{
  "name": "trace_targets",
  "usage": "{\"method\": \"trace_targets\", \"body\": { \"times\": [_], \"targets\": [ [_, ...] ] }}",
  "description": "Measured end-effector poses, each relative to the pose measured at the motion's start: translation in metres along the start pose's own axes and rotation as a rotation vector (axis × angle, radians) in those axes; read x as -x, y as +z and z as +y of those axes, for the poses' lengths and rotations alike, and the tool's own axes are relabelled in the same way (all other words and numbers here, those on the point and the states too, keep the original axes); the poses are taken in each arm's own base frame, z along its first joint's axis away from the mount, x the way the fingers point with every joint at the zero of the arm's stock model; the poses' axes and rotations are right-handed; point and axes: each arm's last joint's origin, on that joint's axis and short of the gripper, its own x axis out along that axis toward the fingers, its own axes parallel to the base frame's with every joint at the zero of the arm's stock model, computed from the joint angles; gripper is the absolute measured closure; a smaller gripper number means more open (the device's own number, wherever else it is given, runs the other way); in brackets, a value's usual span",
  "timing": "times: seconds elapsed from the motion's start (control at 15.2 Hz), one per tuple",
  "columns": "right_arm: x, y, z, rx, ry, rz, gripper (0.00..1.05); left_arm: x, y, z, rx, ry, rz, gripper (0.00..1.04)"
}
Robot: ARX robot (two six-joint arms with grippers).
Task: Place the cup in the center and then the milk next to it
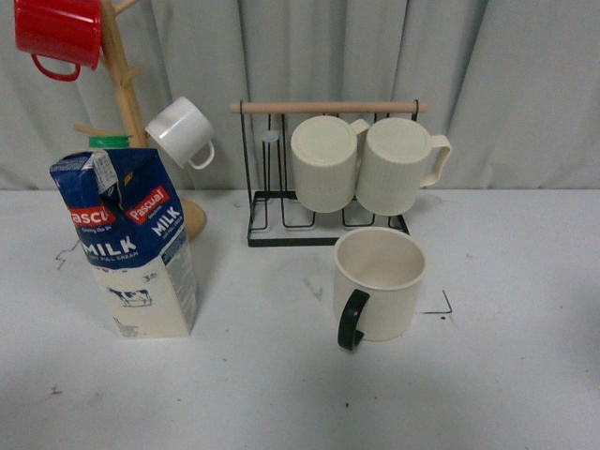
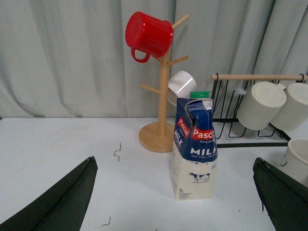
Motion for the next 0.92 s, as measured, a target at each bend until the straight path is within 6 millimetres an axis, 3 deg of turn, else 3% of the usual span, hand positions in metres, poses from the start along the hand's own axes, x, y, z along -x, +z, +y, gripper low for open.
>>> {"method": "trace_targets", "body": {
  "times": [0.2, 0.46, 0.92],
  "targets": [
    [0.019, -0.003, -0.014, 0.001, -0.018, -0.012, 1.03, 0.000, 0.000, 0.000, 0.000, 0.000, 0.000, 0.07],
    [0.039, -0.021, -0.013, 0.001, -0.002, 0.018, 1.03, 0.000, 0.000, 0.000, 0.000, 0.000, 0.000, 0.07],
    [0.065, -0.012, -0.013, 0.001, -0.002, -0.021, 1.03, 0.000, 0.000, 0.000, 0.000, 0.000, 0.000, 0.07]
  ]
}}
